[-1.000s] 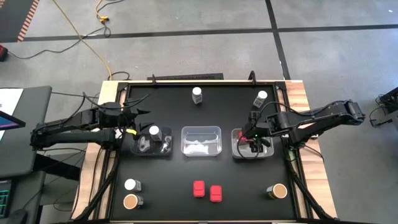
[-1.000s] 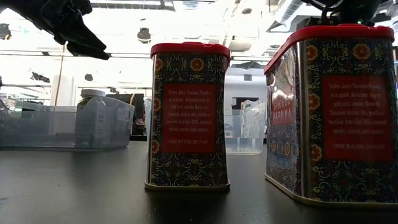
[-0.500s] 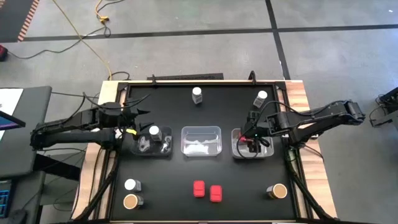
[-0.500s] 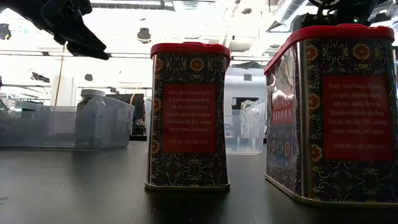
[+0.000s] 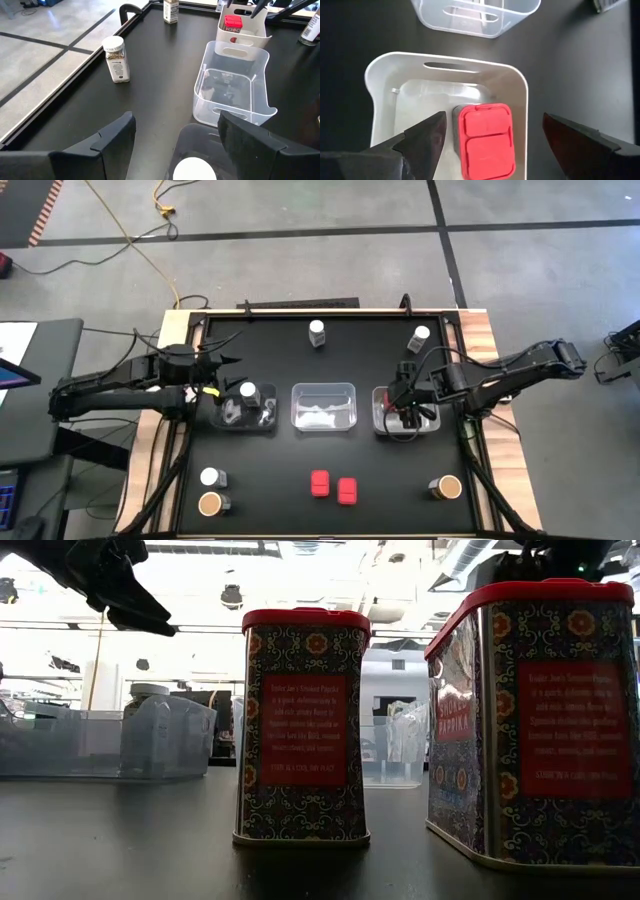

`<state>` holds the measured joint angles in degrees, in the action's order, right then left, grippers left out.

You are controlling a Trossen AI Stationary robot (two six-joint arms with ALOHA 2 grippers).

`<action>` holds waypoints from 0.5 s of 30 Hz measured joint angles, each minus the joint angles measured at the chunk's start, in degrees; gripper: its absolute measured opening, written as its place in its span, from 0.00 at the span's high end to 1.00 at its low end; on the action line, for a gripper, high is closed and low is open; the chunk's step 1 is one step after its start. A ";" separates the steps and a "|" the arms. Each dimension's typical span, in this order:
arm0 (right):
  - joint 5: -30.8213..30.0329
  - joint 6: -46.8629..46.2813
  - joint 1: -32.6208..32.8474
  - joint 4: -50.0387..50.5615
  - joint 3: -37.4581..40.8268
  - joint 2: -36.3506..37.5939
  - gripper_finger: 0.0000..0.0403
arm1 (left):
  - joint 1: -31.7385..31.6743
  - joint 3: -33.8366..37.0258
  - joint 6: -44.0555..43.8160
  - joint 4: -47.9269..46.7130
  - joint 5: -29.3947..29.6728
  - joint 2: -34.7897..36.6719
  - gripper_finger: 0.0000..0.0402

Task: Sort spices by type
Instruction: Put the top red seasoning can into the white bin

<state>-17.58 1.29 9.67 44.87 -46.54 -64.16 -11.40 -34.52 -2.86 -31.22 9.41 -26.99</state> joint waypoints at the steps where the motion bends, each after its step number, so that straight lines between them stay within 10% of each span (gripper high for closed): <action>1: -0.05 0.41 0.00 -0.18 0.00 0.00 0.09 | 0.00 0.00 -0.15 0.00 0.00 -0.01 0.33; 15: -0.89 1.74 0.09 -2.10 1.02 -3.02 0.09 | 0.00 0.00 -2.97 -1.55 -0.09 0.01 0.33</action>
<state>-18.47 3.03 9.76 42.77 -45.52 -67.18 -11.40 -34.52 -5.83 -32.77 9.32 -26.98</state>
